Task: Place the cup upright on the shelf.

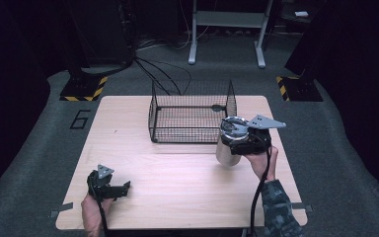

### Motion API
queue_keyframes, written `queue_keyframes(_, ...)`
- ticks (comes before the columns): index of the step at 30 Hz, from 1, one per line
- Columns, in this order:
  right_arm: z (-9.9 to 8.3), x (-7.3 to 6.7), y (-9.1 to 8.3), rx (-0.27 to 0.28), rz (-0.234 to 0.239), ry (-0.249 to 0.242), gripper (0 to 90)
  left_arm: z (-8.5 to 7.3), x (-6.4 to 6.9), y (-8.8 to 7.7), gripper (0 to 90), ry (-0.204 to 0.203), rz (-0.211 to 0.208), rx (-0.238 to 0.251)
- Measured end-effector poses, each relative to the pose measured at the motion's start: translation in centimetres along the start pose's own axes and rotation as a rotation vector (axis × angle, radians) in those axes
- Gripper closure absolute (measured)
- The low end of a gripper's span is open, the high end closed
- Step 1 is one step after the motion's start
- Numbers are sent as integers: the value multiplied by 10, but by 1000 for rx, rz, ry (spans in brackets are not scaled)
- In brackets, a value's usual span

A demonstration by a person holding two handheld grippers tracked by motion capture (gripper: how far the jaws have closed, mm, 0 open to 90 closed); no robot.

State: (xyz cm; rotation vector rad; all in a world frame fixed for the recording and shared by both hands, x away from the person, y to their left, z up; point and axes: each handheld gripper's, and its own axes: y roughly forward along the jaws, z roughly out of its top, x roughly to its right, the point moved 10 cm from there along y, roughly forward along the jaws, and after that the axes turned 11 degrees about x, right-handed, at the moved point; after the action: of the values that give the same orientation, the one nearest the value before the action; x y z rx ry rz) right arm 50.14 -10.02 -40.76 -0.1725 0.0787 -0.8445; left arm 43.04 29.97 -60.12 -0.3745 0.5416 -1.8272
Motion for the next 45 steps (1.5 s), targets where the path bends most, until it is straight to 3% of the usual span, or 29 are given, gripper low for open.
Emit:
queue_keyframes(16, 25, -6, 13, 5, 33, -1, 36, 0, 0, 0, 4, 0, -1, 0)
queue_keyframes(27, 57, -12, 25, 20, 61, -16, 36, 0, 0, 0, 4, 1, 0, 0)
queue_keyframes(45, 99, -12, 64, 27, 73, -50, 36, 0, 0, 0, 3, 1, 0, 0)
